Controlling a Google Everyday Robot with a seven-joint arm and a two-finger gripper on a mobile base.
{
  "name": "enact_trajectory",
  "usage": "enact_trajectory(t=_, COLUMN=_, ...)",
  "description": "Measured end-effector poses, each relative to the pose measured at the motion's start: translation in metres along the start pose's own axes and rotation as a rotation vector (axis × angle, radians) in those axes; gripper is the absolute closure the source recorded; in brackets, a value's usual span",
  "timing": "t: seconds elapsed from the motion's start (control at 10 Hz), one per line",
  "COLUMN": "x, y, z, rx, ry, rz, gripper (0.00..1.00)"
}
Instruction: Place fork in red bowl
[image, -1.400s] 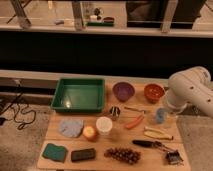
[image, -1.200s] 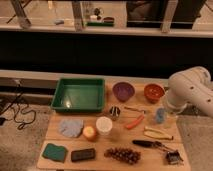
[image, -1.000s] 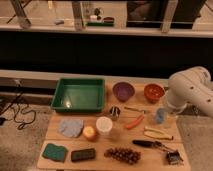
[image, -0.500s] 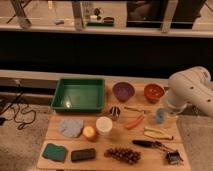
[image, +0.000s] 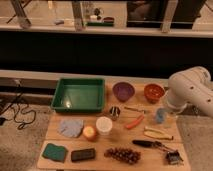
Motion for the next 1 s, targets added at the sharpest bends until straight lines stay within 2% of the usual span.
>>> enact_trajectory(t=0.8, x=-0.004, y=0.004, z=0.000, rx=0.006, ry=-0.002, rz=-0.004, gripper=0.20)
enact_trajectory(t=1.0, x=-0.023, y=0.007, z=0.001, rx=0.000, ry=-0.009, rz=-0.031, gripper=0.20)
